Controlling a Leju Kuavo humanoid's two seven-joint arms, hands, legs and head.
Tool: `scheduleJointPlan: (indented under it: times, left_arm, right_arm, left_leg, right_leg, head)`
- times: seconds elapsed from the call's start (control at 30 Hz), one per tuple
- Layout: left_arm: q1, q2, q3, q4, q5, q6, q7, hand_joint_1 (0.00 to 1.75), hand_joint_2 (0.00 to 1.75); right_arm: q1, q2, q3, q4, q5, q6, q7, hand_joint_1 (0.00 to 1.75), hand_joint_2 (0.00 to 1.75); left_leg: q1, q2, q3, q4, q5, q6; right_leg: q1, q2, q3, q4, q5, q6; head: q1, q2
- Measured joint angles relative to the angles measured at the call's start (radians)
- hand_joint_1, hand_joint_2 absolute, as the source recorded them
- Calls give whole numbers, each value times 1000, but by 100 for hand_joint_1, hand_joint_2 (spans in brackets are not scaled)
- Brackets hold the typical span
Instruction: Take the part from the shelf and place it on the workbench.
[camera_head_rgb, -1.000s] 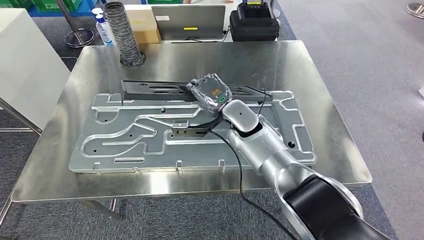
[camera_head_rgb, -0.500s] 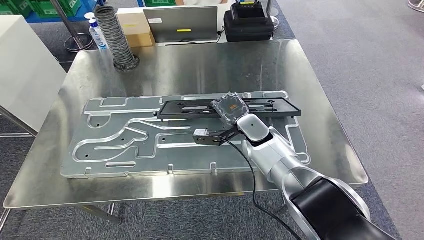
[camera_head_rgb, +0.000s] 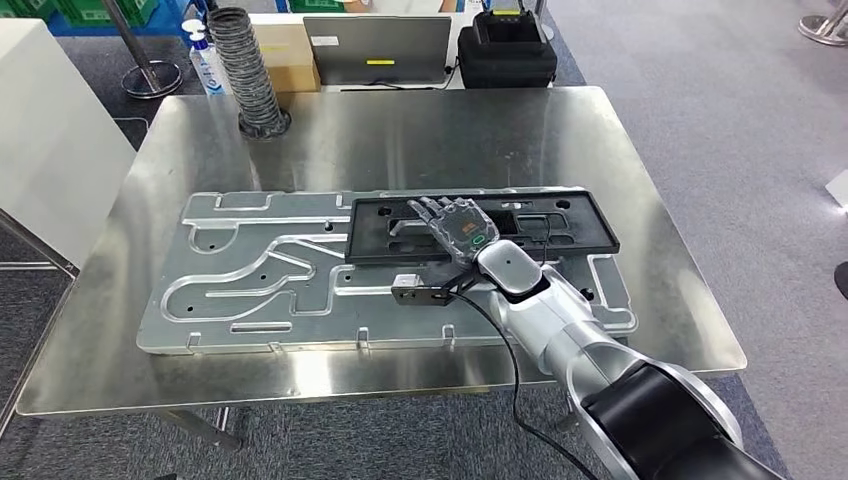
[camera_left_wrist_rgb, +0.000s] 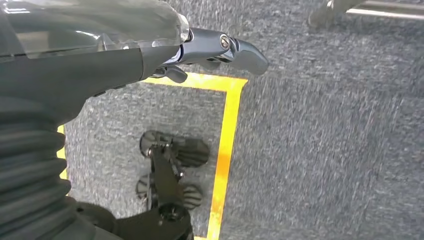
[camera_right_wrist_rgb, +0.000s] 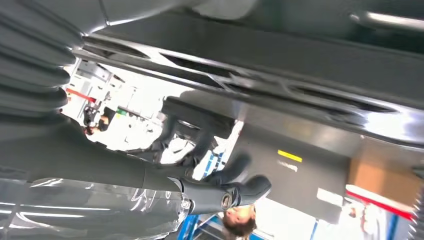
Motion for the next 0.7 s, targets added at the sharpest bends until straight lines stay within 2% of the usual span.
scheduleJointPlan:
  times: [0.03,0.07,0.1,0.13,0.2,0.27,0.33,0.4,0.47,0.53,0.57,0.6,0.63,0.7]
  left_arm:
    - [0,0,-1,0,1,0,0,0,0]
    - [1,0,-1,0,2,0,0,0,0]
    - [1,0,-1,0,4,0,0,0,0]
    - [2,0,-1,0,6,0,0,0,0]
    - [3,-2,-2,0,9,0,0,0,0]
    - [3,-5,-2,0,11,-1,0,0,0]
    - [3,-8,-4,0,10,-3,0,0,0]
    - [2,-7,-7,0,8,-5,2,0,0]
    - [1,-6,-12,0,12,-11,3,0,0]
    - [2,-5,-14,0,20,-20,0,0,0]
    - [4,-5,-13,0,26,-24,-3,0,0]
    - [8,-5,-13,0,33,-29,-7,0,0]
    - [12,-4,-12,0,42,-33,-11,0,0]
    - [21,-2,-8,0,60,-42,-20,0,0]
  right_arm:
    - [3,0,0,0,-7,-9,-7,0,0]
    - [7,0,0,0,-14,-19,-15,0,0]
    - [10,0,0,-2,-24,-32,-24,0,0]
    - [12,0,-1,-6,-34,-45,-33,0,0]
    - [13,0,-5,-22,-62,-75,-59,0,0]
    - [13,1,-16,-46,-100,-104,-93,0,0]
    - [16,2,-33,-73,-167,-120,-158,0,0]
    - [23,1,-59,-110,-273,-122,-257,0,0]
    - [37,-3,-96,-171,-419,-106,-359,0,0]
    - [71,-19,-137,-263,-580,-80,-436,0,0]
    - [95,-33,-158,-317,-650,-69,-459,0,0]
    - [120,-50,-179,-373,-707,-61,-473,0,0]
    - [146,-70,-200,-431,-756,-56,-479,0,0]
    - [200,-116,-251,-561,-838,-54,-483,0,0]
  left_leg:
    - [-1,0,-1,0,0,2]
    - [-2,0,-1,0,0,3]
    - [-3,-1,-1,1,0,3]
    - [-4,-1,-1,1,0,3]
    - [-7,-2,0,2,-1,3]
    - [-11,-2,-1,4,-1,-4]
    - [-11,-2,-2,3,-1,-14]
    - [-11,-1,-4,6,-6,-25]
    - [-10,-1,-29,66,-46,-34]
    - [-5,-1,-86,197,-111,-41]
    - [-3,-1,-112,254,-131,-45]
    - [-2,0,-125,281,-134,-48]
    - [1,0,-118,267,-116,-50]
    - [6,0,-55,142,-53,-51]
  right_leg:
    - [0,0,-32,69,-29,2]
    - [0,-1,-55,118,-43,3]
    - [0,-1,-61,132,-39,2]
    - [0,-1,-48,105,-17,-1]
    - [4,-1,19,-27,44,-15]
    - [10,-3,71,-133,78,-28]
    - [15,-3,81,-157,82,-34]
    - [10,-4,85,-167,87,-41]
    - [2,-6,90,-178,94,-47]
    - [1,-9,92,-179,93,-50]
    - [1,-11,93,-178,92,-50]
    - [1,-12,93,-177,91,-49]
    - [0,-12,93,-174,89,-47]
    - [-3,-12,94,-166,81,-38]
  head:
    - [0,0]
    - [0,0]
    - [0,0]
    - [0,0]
    - [0,0]
    - [0,0]
    - [0,0]
    - [0,0]
    - [0,0]
    - [0,0]
    - [0,0]
    - [0,0]
    - [0,0]
    - [0,0]
